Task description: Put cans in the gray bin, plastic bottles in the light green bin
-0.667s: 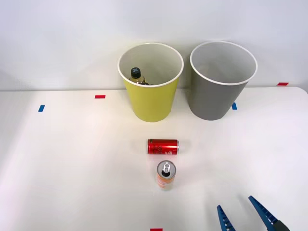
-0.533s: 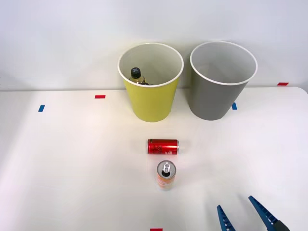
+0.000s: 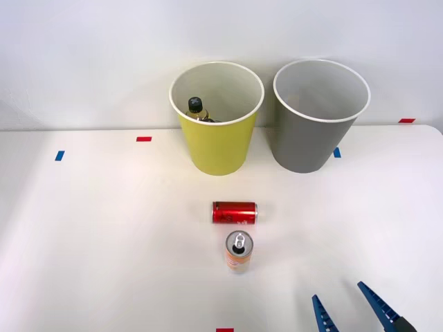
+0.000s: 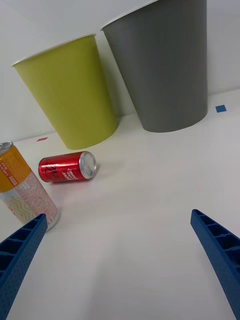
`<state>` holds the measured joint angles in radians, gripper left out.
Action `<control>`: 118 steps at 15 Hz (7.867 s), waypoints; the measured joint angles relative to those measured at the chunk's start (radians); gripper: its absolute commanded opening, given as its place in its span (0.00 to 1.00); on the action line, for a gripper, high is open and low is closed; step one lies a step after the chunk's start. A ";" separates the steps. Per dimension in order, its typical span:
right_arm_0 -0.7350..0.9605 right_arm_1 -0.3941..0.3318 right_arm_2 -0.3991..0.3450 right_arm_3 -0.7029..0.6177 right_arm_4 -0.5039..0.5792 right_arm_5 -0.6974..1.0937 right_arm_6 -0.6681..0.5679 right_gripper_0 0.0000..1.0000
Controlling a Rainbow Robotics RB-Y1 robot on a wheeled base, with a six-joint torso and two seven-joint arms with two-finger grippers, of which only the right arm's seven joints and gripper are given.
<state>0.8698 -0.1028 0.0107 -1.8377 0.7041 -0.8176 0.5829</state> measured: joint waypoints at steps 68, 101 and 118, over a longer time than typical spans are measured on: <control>-0.617 -0.379 0.742 0.318 -0.892 -0.027 1.034 1.00; -0.675 -0.326 0.693 0.090 -0.916 0.320 1.090 0.00; -0.903 -0.259 0.294 -0.219 -1.004 0.781 0.896 0.00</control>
<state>-0.0333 -0.3618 0.3045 -2.0570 -0.2997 -0.0370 1.4792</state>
